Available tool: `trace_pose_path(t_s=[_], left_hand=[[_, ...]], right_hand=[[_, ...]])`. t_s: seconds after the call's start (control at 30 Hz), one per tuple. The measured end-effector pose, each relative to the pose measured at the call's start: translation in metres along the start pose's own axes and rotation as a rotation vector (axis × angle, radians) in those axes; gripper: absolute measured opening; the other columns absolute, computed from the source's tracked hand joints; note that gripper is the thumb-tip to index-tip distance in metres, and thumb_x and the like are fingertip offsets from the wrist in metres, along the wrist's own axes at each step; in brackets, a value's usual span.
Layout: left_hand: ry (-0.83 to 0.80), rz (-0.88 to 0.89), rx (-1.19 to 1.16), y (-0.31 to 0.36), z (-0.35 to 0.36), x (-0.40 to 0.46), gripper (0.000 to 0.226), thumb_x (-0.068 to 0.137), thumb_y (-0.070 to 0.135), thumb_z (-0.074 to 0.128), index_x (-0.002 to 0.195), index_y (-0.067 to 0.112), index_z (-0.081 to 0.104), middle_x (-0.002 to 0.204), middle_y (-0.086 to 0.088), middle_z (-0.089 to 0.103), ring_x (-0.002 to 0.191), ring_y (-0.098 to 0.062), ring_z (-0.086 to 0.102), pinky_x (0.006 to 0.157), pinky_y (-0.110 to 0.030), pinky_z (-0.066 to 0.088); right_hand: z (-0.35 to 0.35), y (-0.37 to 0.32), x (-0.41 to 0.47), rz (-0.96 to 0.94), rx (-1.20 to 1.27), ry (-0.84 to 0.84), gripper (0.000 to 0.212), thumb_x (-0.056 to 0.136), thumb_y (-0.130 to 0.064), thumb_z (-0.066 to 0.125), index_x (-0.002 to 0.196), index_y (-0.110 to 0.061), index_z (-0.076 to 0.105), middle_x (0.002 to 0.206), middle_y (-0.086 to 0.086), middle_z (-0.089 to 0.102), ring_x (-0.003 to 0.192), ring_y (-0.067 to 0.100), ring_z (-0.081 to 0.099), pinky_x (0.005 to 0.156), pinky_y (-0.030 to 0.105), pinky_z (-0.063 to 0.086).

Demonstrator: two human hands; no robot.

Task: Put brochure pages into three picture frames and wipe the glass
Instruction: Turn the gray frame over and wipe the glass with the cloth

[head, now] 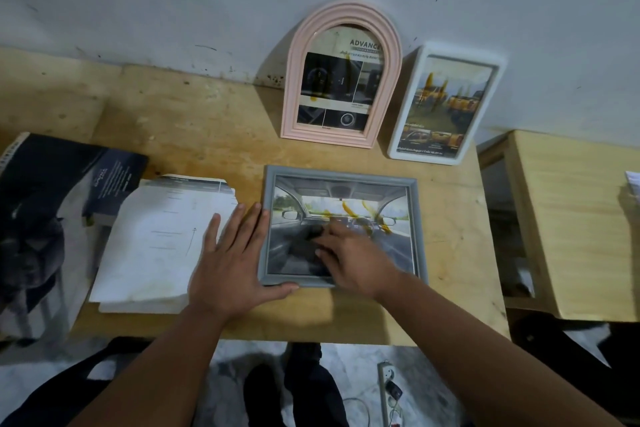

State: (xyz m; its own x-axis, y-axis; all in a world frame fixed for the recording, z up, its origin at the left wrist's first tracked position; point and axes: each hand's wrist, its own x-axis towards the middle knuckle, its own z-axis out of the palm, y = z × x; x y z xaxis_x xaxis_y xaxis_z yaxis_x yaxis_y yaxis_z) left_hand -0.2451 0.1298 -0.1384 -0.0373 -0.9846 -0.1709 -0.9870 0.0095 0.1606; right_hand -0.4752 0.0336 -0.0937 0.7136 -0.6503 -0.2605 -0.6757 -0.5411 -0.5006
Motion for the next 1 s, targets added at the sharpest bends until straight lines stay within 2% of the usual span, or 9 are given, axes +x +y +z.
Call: trace_pose_path(t_s=[0.1,0.23,0.3,0.37,0.5,0.67,0.7,0.83,1.0], left_hand=[[-0.002,-0.002,0.001,0.001,-0.001,0.000,0.133,0.070,0.105,0.030,0.166,0.015,0.010,0.175,-0.004,0.005,0.162,-0.024,0.001,0.126,-0.062,0.014],[0.002,-0.005,0.006,0.002,0.000,-0.001,0.133,0.070,0.105,0.030,0.166,0.015,0.010,0.175,-0.004,0.004,0.162,-0.024,0.001,0.126,-0.062,0.014],[0.008,-0.005,0.008,0.002,0.000,-0.001,0.133,0.070,0.105,0.030,0.166,0.015,0.011,0.175,-0.004,0.005,0.162,-0.024,0.001,0.126,-0.062,0.014],[0.017,-0.006,0.009,0.002,0.001,-0.001,0.133,0.070,0.105,0.030,0.166,0.015,0.011,0.175,-0.004,0.006,0.162,-0.024,0.002,0.126,-0.062,0.013],[0.028,-0.004,0.006,0.001,0.001,-0.002,0.133,0.070,0.104,0.033,0.166,0.015,0.011,0.175,-0.003,0.006,0.162,-0.024,0.003,0.127,-0.061,0.013],[0.036,0.002,-0.005,0.002,0.001,-0.002,0.132,0.070,0.103,0.035,0.166,0.014,0.014,0.175,-0.003,0.008,0.162,-0.024,0.005,0.127,-0.062,0.014],[0.035,0.003,-0.004,0.002,0.001,-0.002,0.132,0.070,0.103,0.035,0.166,0.014,0.014,0.175,-0.003,0.008,0.162,-0.024,0.005,0.127,-0.062,0.013],[0.028,-0.004,0.006,0.003,0.000,-0.003,0.133,0.070,0.103,0.035,0.166,0.015,0.013,0.175,-0.003,0.007,0.162,-0.023,0.003,0.127,-0.061,0.012],[0.025,-0.012,0.015,0.004,0.002,-0.002,0.134,0.068,0.104,0.035,0.166,0.016,0.009,0.175,-0.002,0.005,0.162,-0.021,0.002,0.128,-0.060,0.010]], right_hand=[[-0.022,0.006,0.003,-0.048,0.105,-0.152,0.026,0.102,-0.024,0.054,0.120,-0.016,0.071,0.113,0.003,0.064,0.102,0.021,0.060,0.090,0.036,0.049],[-0.041,0.027,0.039,0.061,0.065,0.204,0.026,0.101,-0.022,0.055,0.119,-0.011,0.071,0.106,0.005,0.062,0.094,0.026,0.061,0.081,0.032,0.047],[-0.029,0.029,0.050,0.133,-0.035,0.232,0.029,0.102,-0.024,0.054,0.123,-0.011,0.069,0.114,0.011,0.061,0.094,0.034,0.064,0.079,0.039,0.053],[-0.014,0.024,0.049,0.162,-0.054,0.203,0.030,0.102,-0.026,0.052,0.124,-0.014,0.069,0.117,0.011,0.059,0.092,0.038,0.065,0.076,0.047,0.056],[-0.003,0.015,0.011,0.089,-0.038,0.111,0.034,0.103,-0.027,0.049,0.131,-0.018,0.066,0.123,0.007,0.060,0.097,0.033,0.064,0.079,0.043,0.055],[-0.013,0.009,-0.020,-0.026,0.108,-0.182,0.029,0.102,-0.026,0.053,0.126,-0.018,0.069,0.120,0.005,0.065,0.104,0.025,0.063,0.093,0.044,0.052],[-0.022,0.012,-0.012,-0.028,0.127,-0.160,0.028,0.102,-0.026,0.053,0.123,-0.018,0.070,0.116,0.005,0.066,0.104,0.024,0.062,0.093,0.043,0.052],[-0.043,0.033,0.033,0.104,0.057,0.236,0.032,0.101,-0.025,0.054,0.128,-0.015,0.068,0.113,0.007,0.062,0.097,0.030,0.064,0.084,0.041,0.053],[-0.020,0.034,0.031,0.085,-0.099,0.110,0.032,0.101,-0.026,0.052,0.125,-0.013,0.069,0.122,0.011,0.059,0.097,0.038,0.065,0.079,0.049,0.056]])
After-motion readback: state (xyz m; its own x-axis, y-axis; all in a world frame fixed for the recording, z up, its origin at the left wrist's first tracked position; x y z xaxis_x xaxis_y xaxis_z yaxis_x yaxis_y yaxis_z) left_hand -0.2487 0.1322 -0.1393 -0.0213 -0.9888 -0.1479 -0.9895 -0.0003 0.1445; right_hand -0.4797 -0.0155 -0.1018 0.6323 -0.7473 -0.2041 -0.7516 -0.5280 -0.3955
